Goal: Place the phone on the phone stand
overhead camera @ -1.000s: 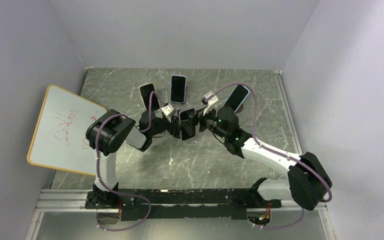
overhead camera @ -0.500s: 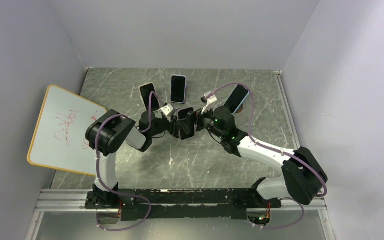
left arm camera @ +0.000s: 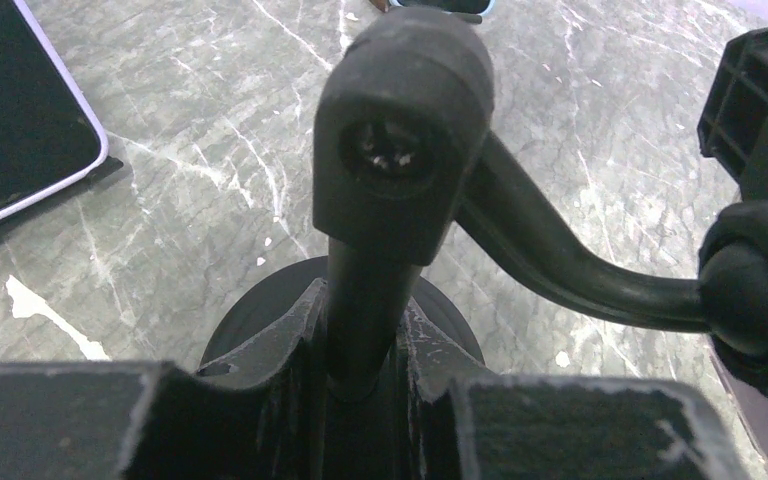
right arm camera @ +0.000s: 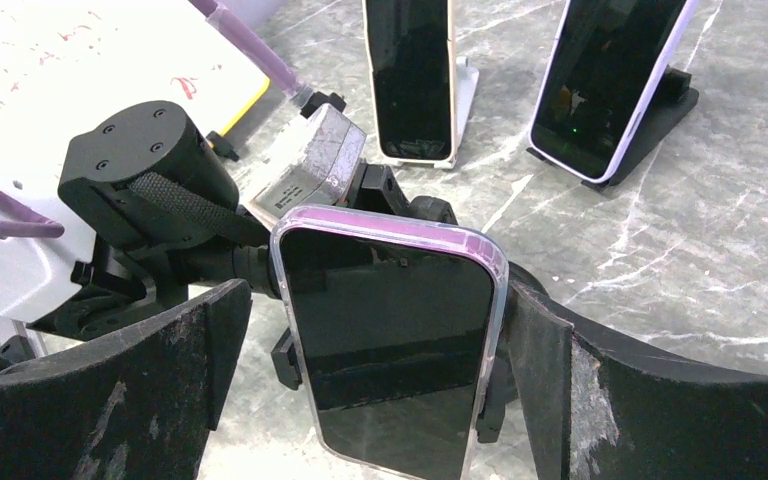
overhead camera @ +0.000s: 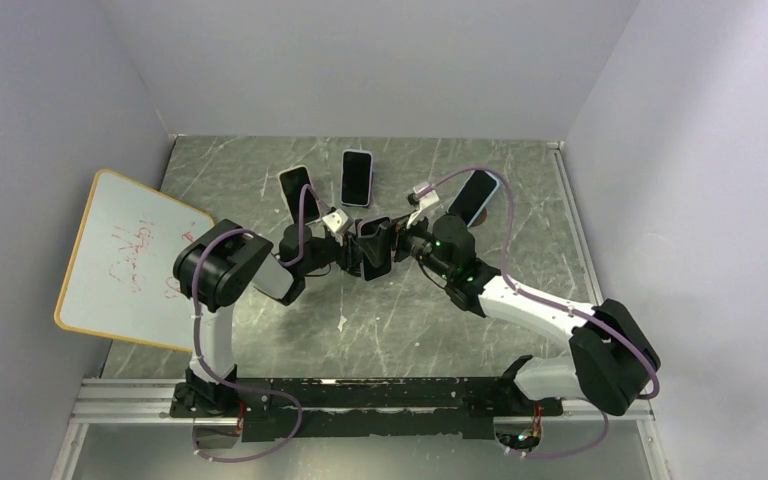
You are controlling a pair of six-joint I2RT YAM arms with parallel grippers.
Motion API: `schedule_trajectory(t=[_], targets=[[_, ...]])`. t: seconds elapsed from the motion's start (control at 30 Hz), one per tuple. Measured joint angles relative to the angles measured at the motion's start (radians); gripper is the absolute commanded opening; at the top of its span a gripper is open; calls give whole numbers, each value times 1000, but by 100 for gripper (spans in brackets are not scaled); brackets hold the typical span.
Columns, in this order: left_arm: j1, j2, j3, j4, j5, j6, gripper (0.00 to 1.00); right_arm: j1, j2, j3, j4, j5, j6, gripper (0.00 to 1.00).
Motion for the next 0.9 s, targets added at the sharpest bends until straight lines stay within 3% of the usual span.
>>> schedule_trajectory(t=[0.37,0.5,0.63,0.9], targets=[[-3,0,-2,2,-8,0,5,11,77,19,-8,0,8,90],[-3,0,-3,3,-10,0,5,21,97,34,-15,4,7,63],[-3,-1,-8,8,-15,-2,26,22,104,45,-23,9,2,45],[-3,-31,-41,-50,-63,-42,45,34,107,51,-48,23,0,44]])
